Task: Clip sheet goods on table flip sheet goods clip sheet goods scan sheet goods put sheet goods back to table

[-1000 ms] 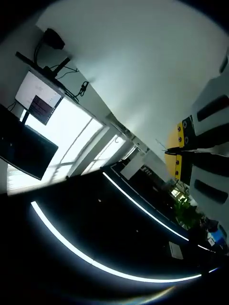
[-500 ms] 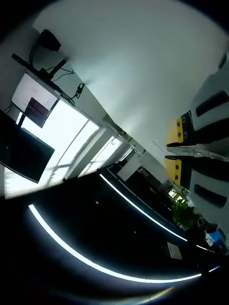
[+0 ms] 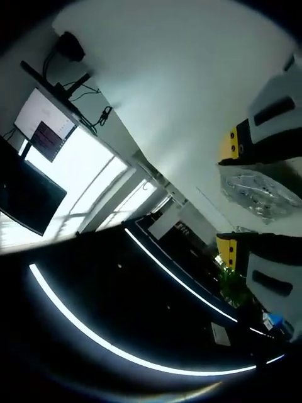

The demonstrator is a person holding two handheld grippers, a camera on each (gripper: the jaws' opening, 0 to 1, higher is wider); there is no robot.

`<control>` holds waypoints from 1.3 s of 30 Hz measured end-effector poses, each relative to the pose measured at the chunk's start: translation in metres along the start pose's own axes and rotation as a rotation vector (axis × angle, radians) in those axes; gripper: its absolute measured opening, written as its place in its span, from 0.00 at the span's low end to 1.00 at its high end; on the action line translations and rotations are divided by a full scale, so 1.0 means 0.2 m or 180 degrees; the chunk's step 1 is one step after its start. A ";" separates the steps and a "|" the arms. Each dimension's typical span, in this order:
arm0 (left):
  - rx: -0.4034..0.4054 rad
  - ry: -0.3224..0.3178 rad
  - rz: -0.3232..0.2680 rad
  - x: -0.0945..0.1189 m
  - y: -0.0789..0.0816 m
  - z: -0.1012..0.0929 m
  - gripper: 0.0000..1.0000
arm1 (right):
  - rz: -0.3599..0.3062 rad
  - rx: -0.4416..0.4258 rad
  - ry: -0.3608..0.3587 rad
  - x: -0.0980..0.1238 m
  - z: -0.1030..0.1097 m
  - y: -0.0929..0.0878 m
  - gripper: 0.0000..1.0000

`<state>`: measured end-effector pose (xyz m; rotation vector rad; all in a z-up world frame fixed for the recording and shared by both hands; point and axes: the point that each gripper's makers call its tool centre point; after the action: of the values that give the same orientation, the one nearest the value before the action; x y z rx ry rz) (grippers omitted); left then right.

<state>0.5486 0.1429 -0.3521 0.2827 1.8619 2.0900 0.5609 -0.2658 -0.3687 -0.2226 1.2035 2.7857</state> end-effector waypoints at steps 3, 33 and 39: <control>0.0005 0.0007 -0.0004 0.00 0.00 0.00 0.37 | -0.0002 0.0020 -0.0001 0.01 0.02 0.01 0.53; 0.0001 0.0006 0.0003 0.00 0.00 0.00 0.37 | 0.0779 0.1941 0.1253 -0.17 0.38 -0.01 0.40; 0.0000 0.0005 0.0001 -0.01 0.00 0.00 0.37 | 0.1061 0.2245 0.1468 -0.19 0.36 -0.06 0.41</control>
<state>0.5499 0.1430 -0.3522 0.2815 1.8630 2.0909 0.5941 -0.2054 -0.3218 -0.6658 2.4298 2.3936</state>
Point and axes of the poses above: the point that each gripper's makers call its tool centre point, and the gripper's own axes: x roughly backward along the fingers, z roughly to its left, y roughly out of its top, and after that the axes turned 11 degrees about y, right-handed
